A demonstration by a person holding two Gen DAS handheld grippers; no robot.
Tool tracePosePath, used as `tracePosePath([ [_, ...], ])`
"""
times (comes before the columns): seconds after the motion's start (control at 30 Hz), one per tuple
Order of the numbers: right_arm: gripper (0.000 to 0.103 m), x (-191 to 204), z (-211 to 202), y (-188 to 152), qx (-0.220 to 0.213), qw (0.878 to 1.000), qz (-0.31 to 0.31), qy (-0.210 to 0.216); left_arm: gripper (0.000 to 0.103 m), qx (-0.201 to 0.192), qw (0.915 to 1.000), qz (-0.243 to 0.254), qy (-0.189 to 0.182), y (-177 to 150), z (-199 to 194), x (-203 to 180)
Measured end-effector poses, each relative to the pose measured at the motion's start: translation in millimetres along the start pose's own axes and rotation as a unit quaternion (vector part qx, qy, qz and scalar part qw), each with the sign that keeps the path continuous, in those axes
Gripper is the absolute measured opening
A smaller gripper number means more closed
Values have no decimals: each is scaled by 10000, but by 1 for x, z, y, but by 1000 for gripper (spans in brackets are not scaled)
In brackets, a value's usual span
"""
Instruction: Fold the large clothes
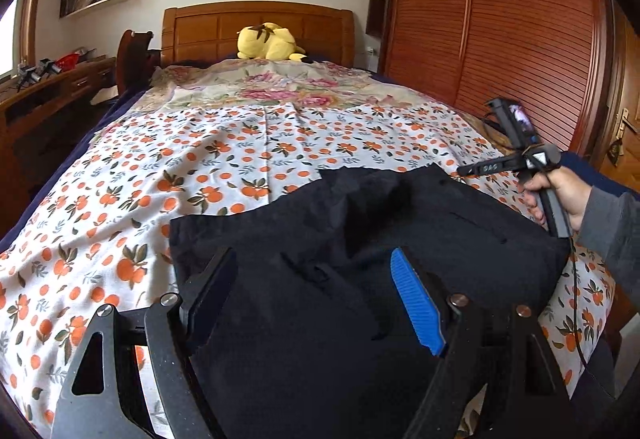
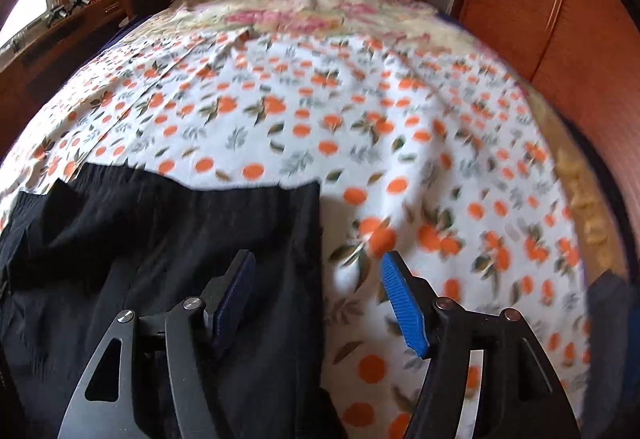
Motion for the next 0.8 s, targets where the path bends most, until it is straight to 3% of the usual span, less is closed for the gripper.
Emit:
tracePosePath([
  [0.1,67,-1,20,-10,324,9992,164,183,80,28,10000,39,-33,-1,2,-5],
  [0.17,56,-3,31,-11,489,9980,205,349,80,59,10000,66,-45,-2,5,-8],
  [0.27,9,1,31,-11,466,9974,-11,549,80,120,9999,93,-59,-5,8,-10],
  [0.33,3,1,21,-9,214,9980,-169,574,80,158,9998,97,-78,-5,11,-12],
  [0.43,2,-21,-4,-1,-454,9984,216,263,80,203,9997,117,-110,-8,12,-15],
  [0.53,2,-31,1,-7,-213,9995,224,-106,80,231,9996,135,-131,-10,12,-17],
  [0.6,4,-34,2,-13,-122,9996,237,-113,80,250,9995,146,-145,-12,10,-20],
  [0.63,7,-33,-1,-14,-151,9995,216,-166,80,251,9995,151,-144,-13,10,-21],
  [0.73,33,-32,-17,-17,-343,9986,84,-397,80,255,9994,149,-176,-16,6,-26],
  [0.8,41,-31,-33,-30,-418,9984,46,-369,80,254,9993,162,-200,-18,4,-30],
])
Point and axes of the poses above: each gripper's, at about its wrist camera, not at the fingertips, and z roughly the way its jaws point, x to its left, y to its top, the point moved 6 cm from there along z, roughly the way its jaws point, and after that the axes turned 5 degrees about z, right-handed, at the moved point
